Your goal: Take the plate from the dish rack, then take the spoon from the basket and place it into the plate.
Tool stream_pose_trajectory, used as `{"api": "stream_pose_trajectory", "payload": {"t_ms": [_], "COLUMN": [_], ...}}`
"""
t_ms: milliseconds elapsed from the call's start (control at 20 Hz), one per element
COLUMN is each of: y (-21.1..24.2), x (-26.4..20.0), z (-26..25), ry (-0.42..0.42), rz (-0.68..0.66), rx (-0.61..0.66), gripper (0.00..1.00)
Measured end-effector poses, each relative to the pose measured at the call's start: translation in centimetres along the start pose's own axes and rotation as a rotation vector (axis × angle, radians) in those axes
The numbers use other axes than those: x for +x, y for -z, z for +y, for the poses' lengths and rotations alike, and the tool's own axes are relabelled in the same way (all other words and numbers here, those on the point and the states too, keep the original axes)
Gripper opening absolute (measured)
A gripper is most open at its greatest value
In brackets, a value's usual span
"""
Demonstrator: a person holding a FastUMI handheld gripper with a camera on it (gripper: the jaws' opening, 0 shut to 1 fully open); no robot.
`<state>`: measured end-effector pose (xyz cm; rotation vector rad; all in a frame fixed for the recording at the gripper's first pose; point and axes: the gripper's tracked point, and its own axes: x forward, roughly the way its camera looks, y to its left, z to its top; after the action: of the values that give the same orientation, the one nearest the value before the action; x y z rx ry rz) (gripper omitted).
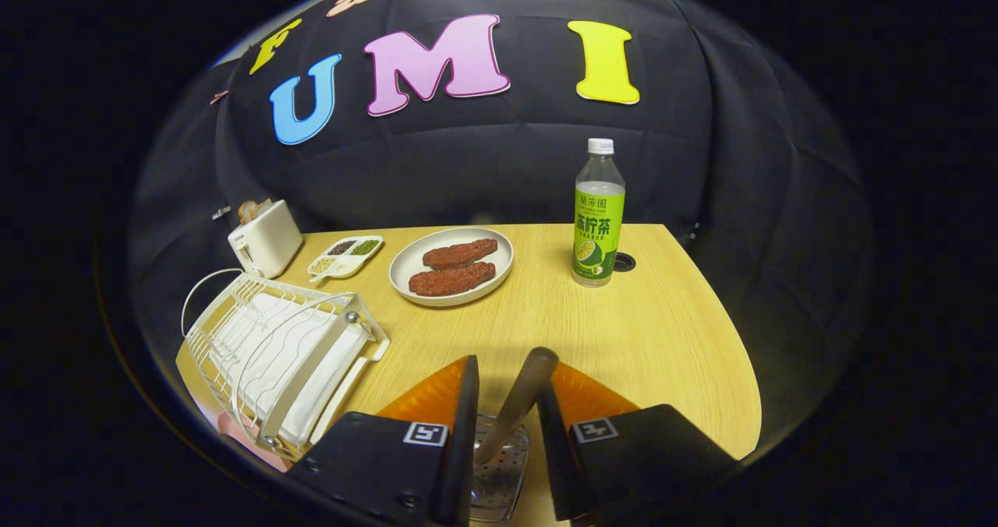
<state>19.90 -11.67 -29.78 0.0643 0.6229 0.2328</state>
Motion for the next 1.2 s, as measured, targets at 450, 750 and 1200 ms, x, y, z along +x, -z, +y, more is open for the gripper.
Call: {"api": "stream_pose_trajectory", "payload": {"t_ms": [450,750,1200], "y": [-0.9,-3.6,-8.8], "x": [-1.7,-6.4,-15.7], "z": [1.4,2.4,5.4], "ry": [-0.013,0.007,0.15], "rz": [-0.02,-0.082,-0.177], "rx": [0.019,0.011,0.128], "gripper": [0.14,0.13,0.12]}}
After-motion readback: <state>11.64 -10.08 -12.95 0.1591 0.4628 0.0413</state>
